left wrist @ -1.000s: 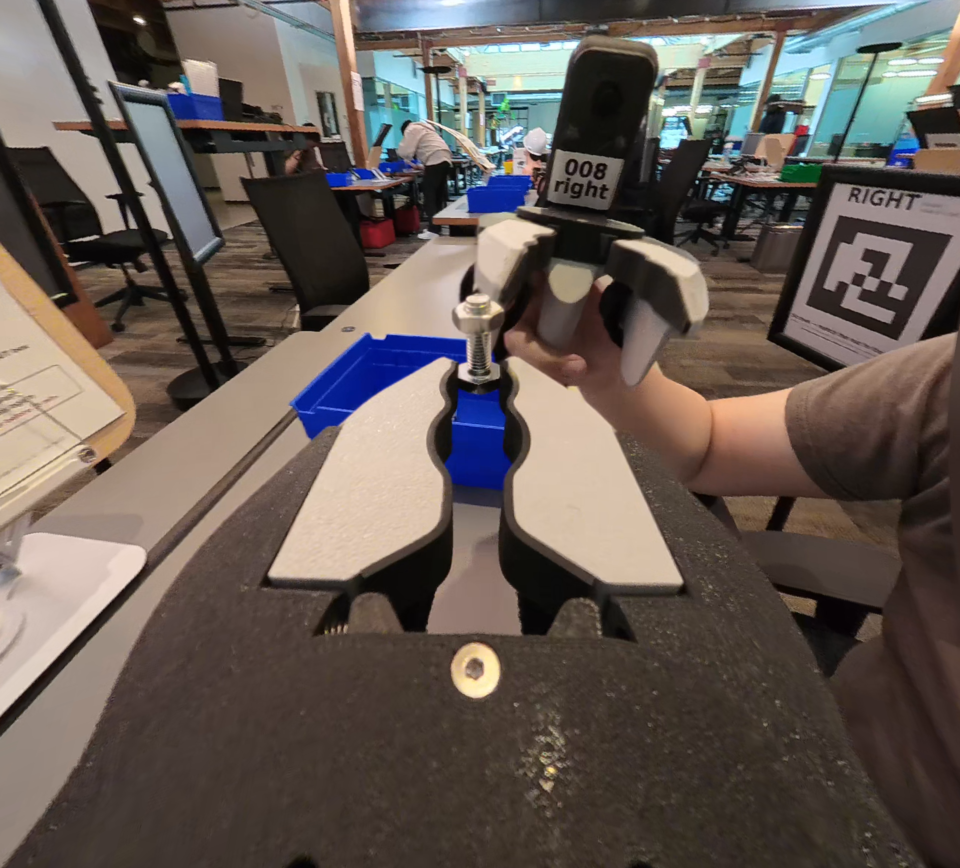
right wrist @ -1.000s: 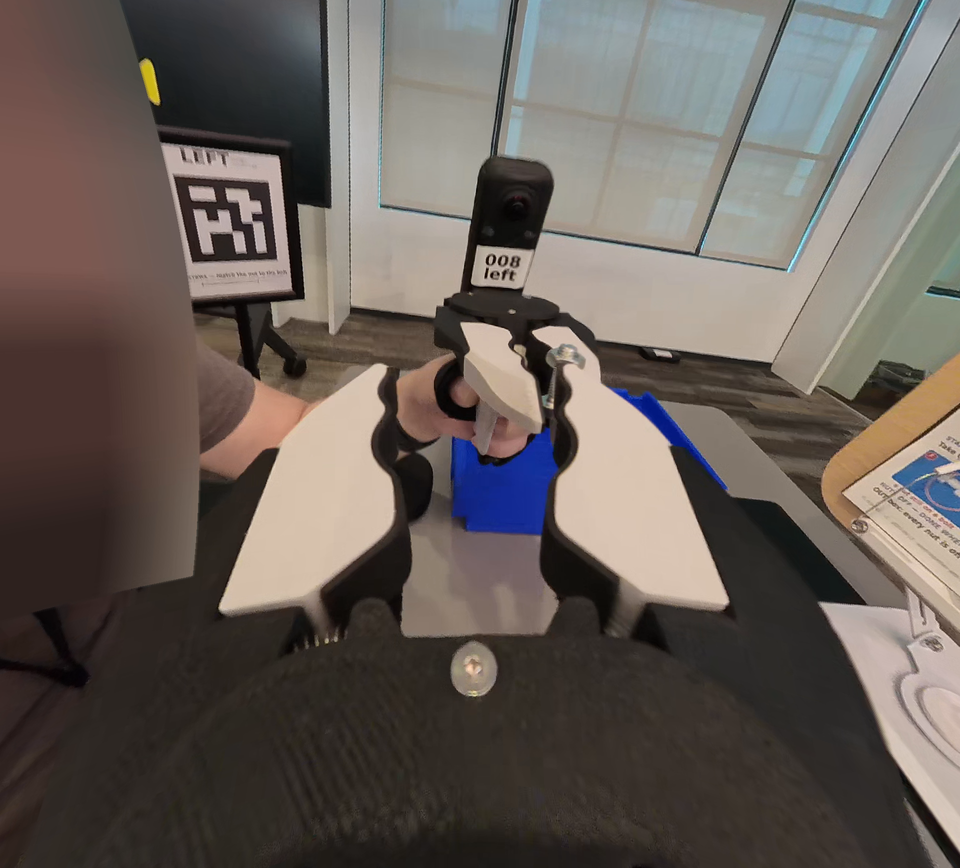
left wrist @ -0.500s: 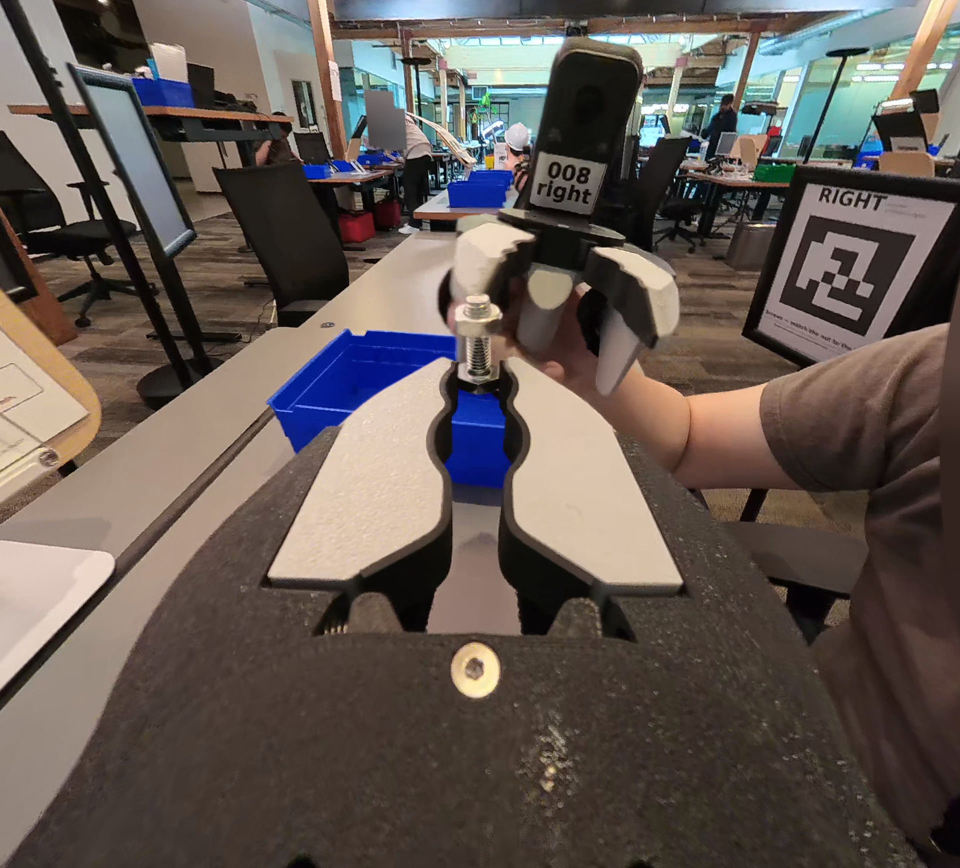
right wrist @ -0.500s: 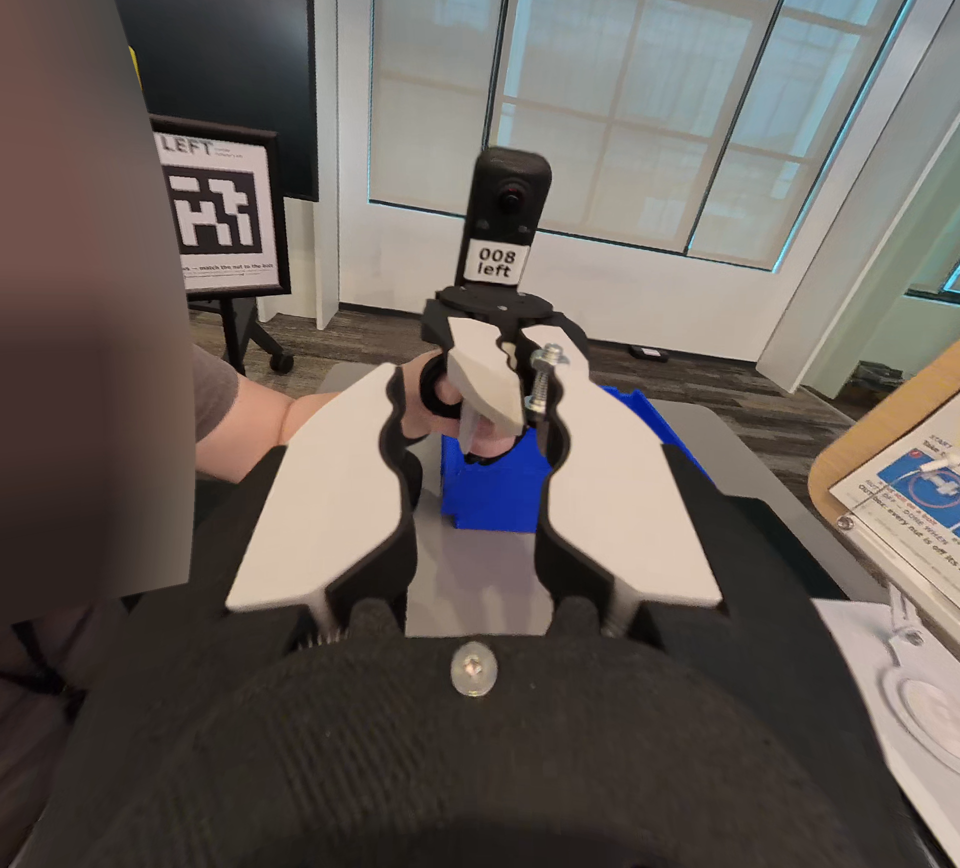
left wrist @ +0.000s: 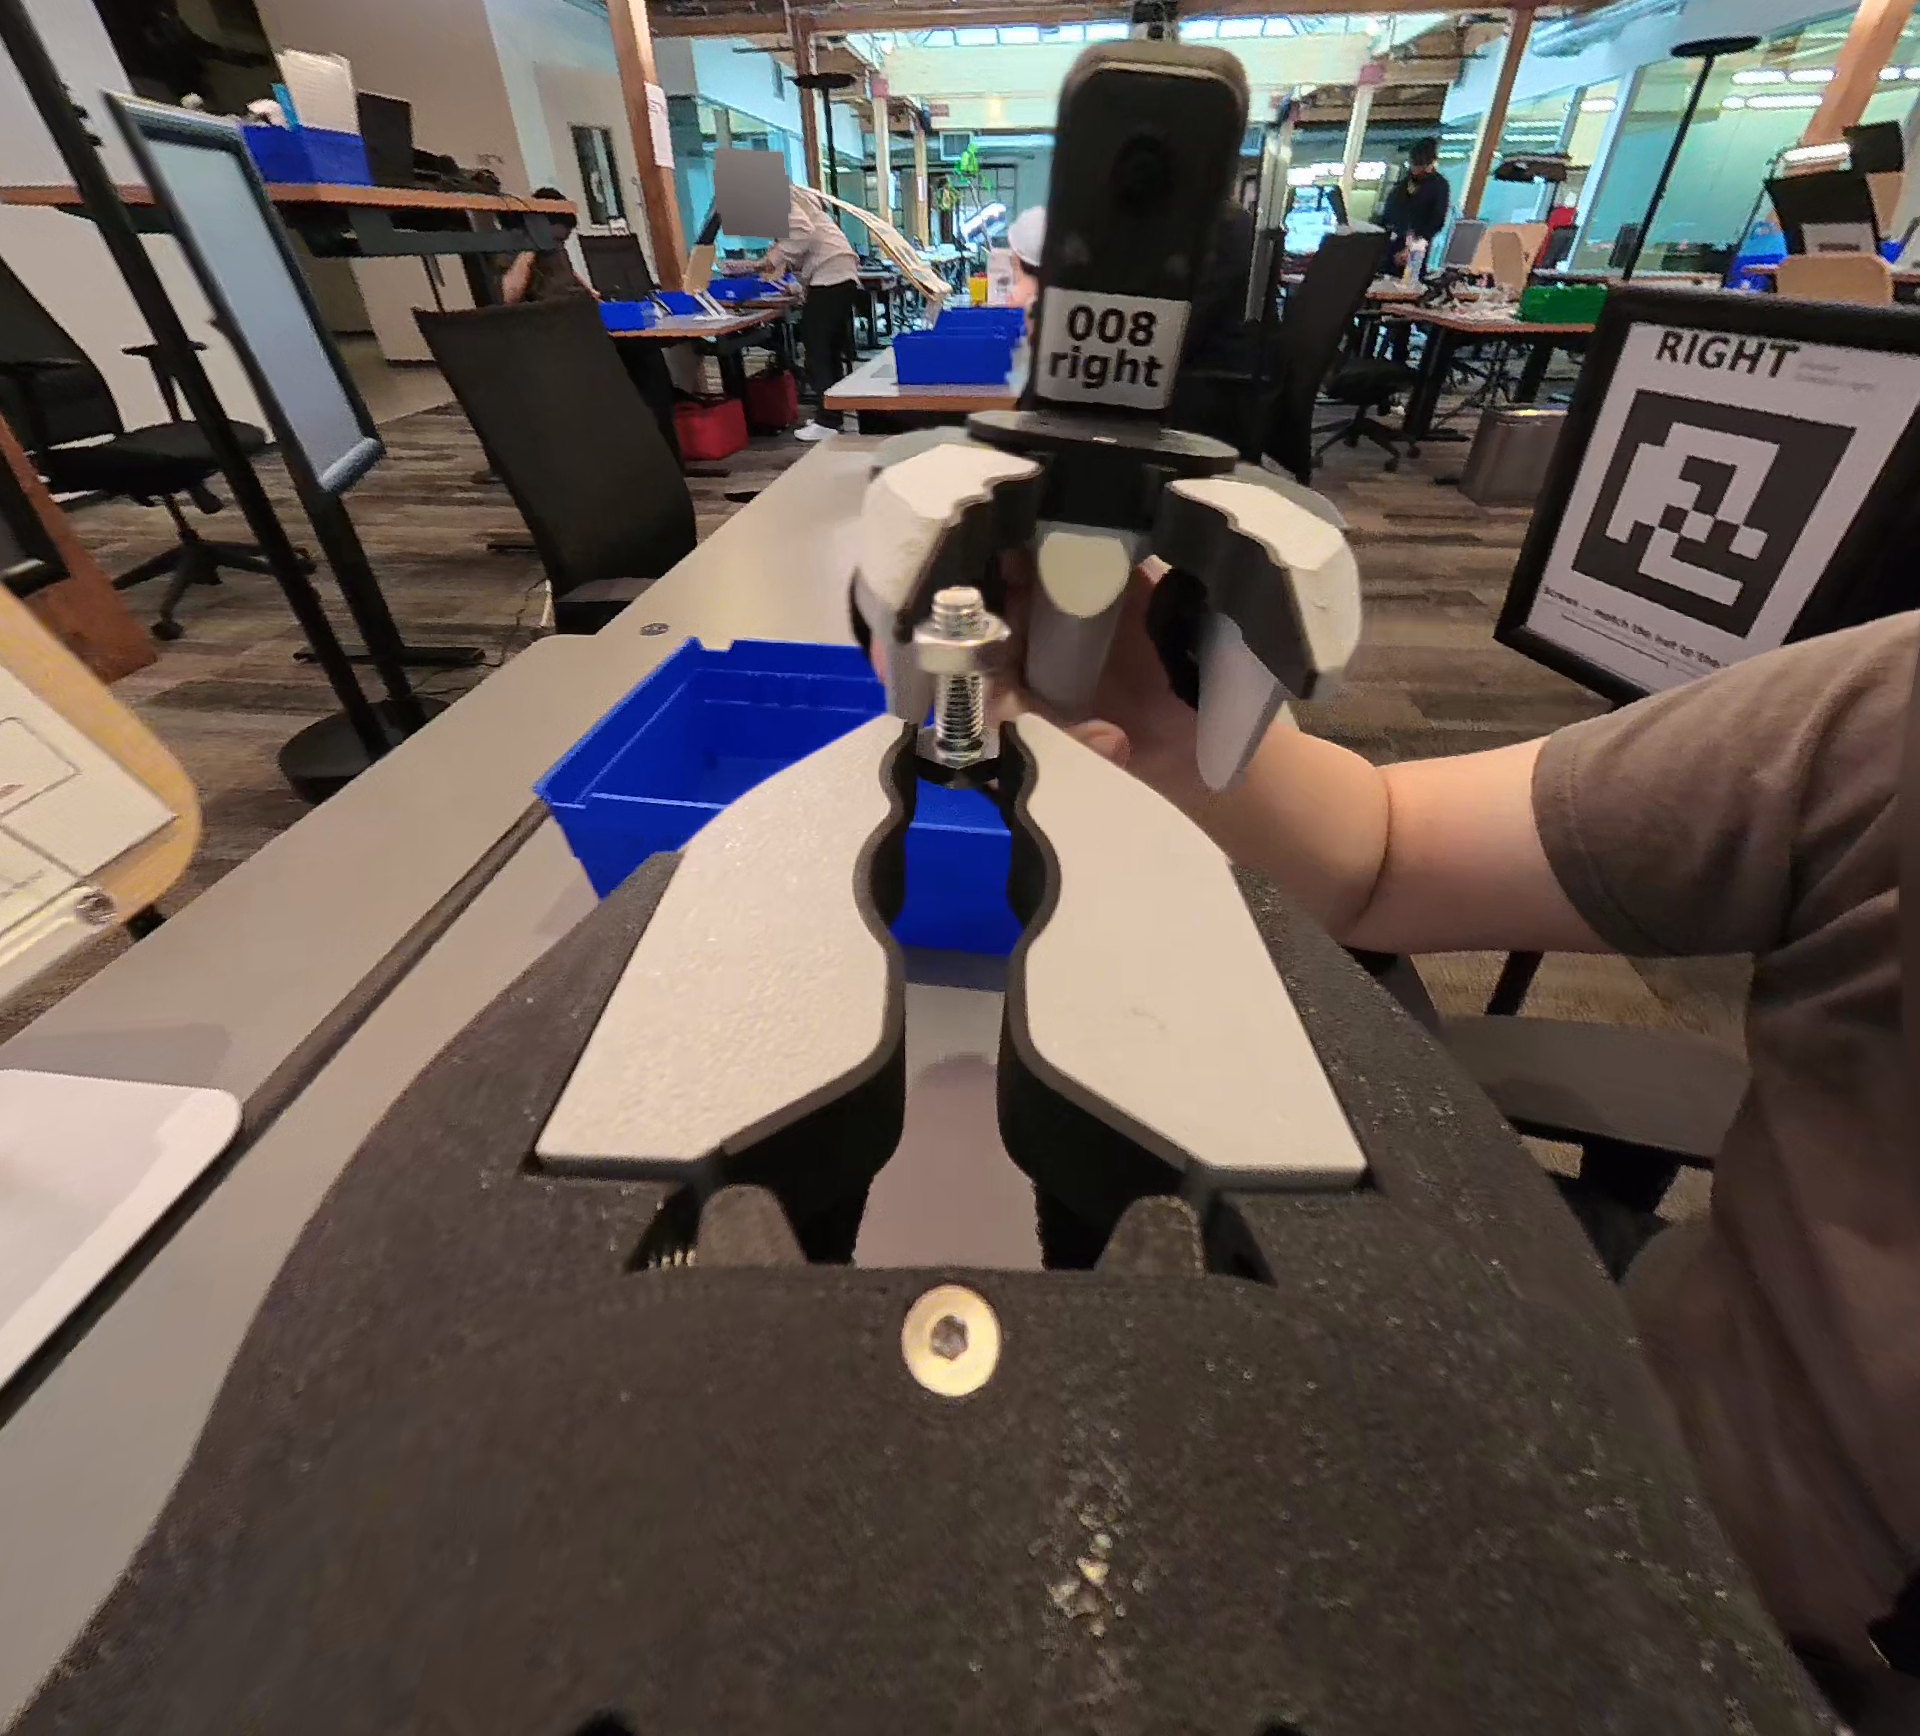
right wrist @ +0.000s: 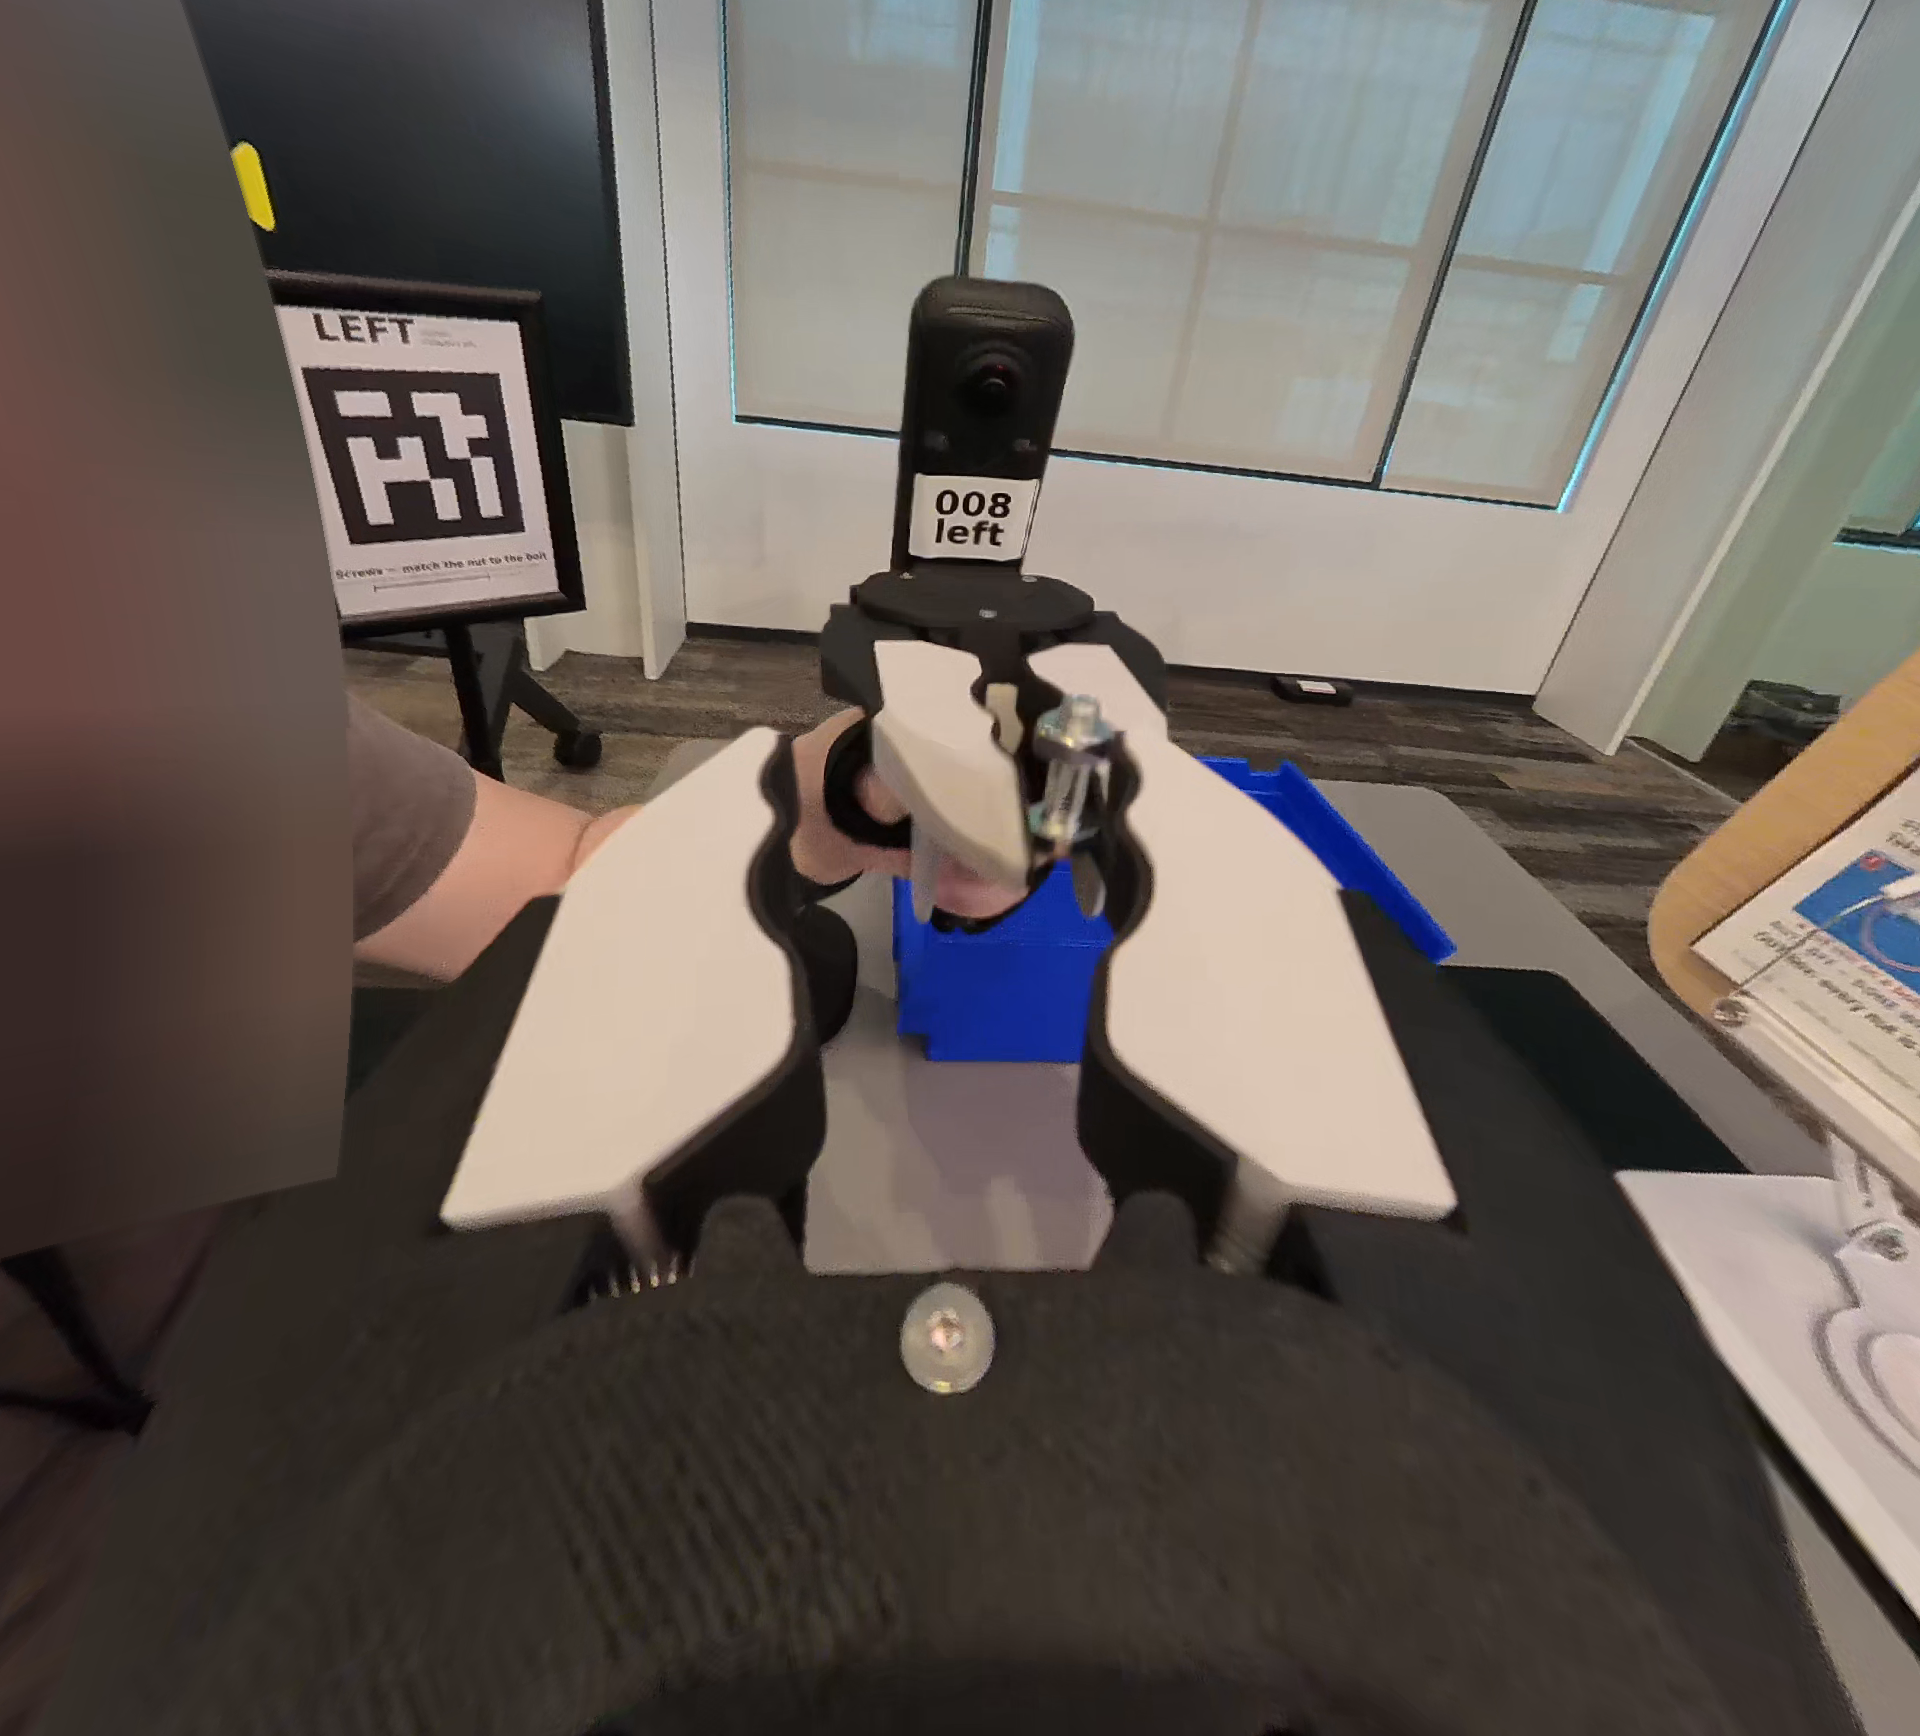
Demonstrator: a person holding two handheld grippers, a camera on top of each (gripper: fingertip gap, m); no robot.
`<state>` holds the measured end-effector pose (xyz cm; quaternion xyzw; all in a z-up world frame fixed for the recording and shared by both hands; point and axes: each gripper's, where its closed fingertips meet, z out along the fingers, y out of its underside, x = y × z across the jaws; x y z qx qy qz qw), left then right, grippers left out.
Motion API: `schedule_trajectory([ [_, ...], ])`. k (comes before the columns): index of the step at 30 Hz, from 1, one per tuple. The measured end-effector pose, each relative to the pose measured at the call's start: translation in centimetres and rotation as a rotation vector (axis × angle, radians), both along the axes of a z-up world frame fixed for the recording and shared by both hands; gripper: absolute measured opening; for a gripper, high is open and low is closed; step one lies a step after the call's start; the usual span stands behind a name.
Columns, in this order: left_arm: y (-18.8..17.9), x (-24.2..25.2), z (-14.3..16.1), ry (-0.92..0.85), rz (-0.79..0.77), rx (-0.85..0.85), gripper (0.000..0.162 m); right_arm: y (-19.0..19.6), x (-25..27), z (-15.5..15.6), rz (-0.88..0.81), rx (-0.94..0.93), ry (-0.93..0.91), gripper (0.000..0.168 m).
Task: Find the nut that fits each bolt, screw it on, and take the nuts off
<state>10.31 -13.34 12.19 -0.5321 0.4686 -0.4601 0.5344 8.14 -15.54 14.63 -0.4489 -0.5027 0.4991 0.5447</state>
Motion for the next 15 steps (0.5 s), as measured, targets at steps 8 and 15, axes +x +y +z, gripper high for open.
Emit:
schedule_trajectory([
  [8, 0.1, -1.6, 1.5, -0.049, 0.008, 0.0, 0.014, -0.2, 0.9, 0.9, -0.013, 0.036, 0.024, 0.05],
  [15, -1.6, 0.6, 0.2, -0.002, -0.086, -0.013, 0.014, -0.2, -0.1, 0.0, 0.017, -0.002, 0.011, 0.053],
])
